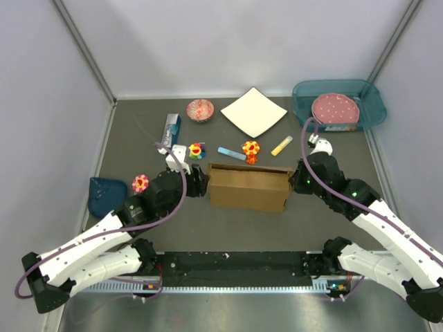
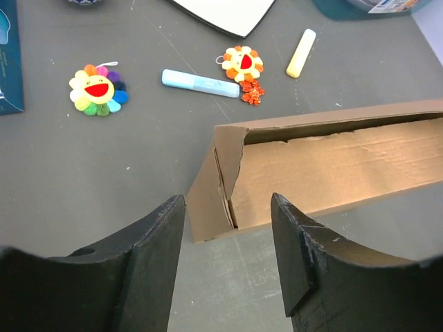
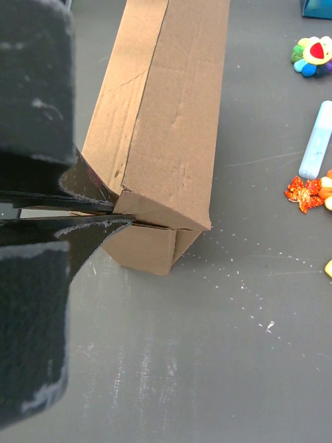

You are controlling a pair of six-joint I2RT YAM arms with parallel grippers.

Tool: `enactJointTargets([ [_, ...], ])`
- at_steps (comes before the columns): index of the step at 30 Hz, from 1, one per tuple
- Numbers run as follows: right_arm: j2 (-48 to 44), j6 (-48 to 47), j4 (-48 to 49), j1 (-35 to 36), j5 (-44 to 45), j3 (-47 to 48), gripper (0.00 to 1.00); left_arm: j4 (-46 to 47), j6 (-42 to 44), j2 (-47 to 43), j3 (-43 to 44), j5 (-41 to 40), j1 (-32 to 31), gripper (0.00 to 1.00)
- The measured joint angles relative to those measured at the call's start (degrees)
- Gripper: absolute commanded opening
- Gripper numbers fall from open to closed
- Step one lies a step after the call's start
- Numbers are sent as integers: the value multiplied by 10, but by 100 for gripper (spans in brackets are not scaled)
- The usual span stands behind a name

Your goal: Fold the paper box

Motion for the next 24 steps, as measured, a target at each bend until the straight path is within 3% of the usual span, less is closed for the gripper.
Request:
enactJointTargets([
  [24,0,-4,1,0,-1,0,0,47,52,75,23,43,58,35],
])
